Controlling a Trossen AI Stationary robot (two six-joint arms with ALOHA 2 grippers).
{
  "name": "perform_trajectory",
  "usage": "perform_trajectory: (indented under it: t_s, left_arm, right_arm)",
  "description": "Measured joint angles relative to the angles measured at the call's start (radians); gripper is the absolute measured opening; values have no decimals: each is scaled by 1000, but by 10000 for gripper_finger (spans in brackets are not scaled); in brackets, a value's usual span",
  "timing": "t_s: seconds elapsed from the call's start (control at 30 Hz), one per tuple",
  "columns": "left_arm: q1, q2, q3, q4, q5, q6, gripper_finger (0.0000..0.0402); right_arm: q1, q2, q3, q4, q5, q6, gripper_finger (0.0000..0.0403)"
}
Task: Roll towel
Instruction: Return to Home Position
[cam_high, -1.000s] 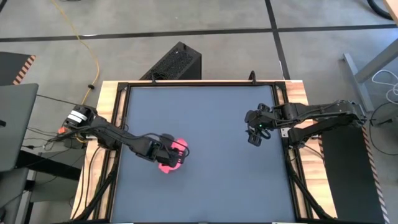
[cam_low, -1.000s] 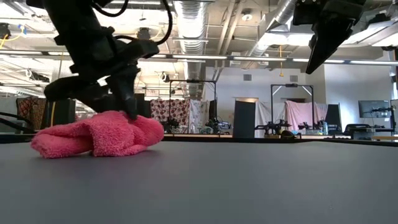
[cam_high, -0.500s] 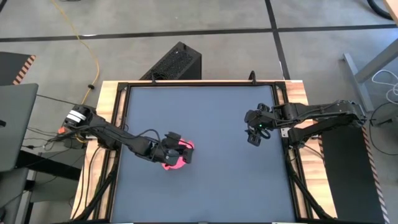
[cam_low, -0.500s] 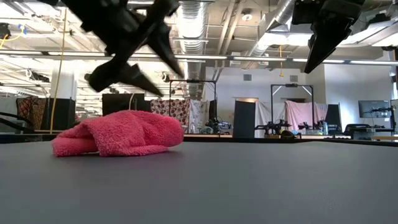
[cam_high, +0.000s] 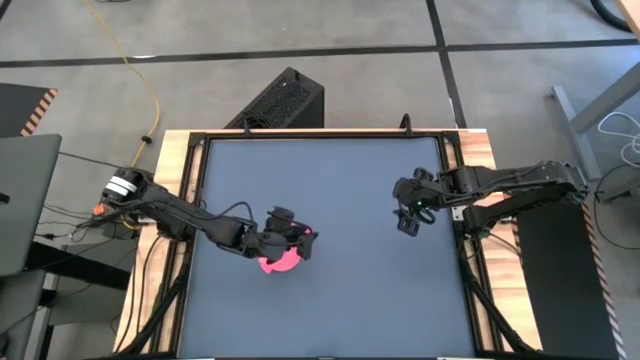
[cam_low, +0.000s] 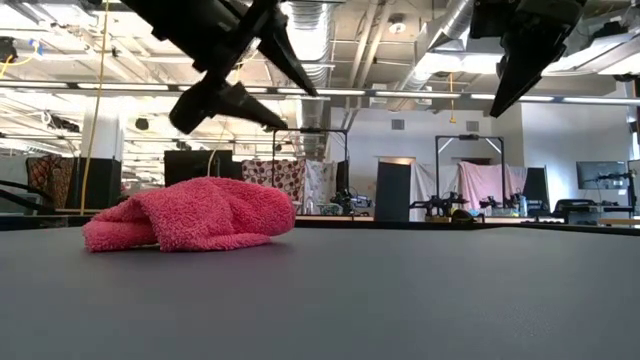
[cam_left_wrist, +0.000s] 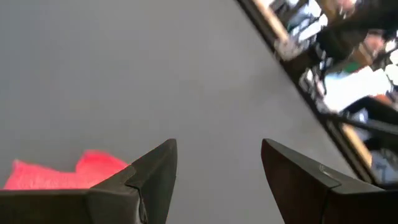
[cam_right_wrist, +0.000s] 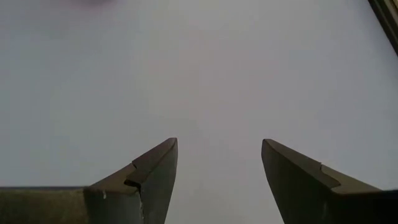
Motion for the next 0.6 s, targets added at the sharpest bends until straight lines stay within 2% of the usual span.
perform_trajectory:
  t_s: [0.13,0.2,0.37,0.53,0.6]
  left_arm:
    - [-21,-26,0,44,-130,88,222]
    - [-32,-62,-1,40,-161,166,222]
    - [-46,-222,-1,-116,-167,317,222]
    - [-50,-438,-1,-315,-161,422,222]
    - [-50,-529,-17,-338,-153,471,222]
  right_arm:
    - [42,-37,-1,66,29,-4,260]
    - [57,-86,-1,120,37,-12,260]
    - [67,-215,0,155,90,-31,260]
    - [68,-314,-3,119,143,-64,260]
    - [68,-350,-28,153,143,-64,260]
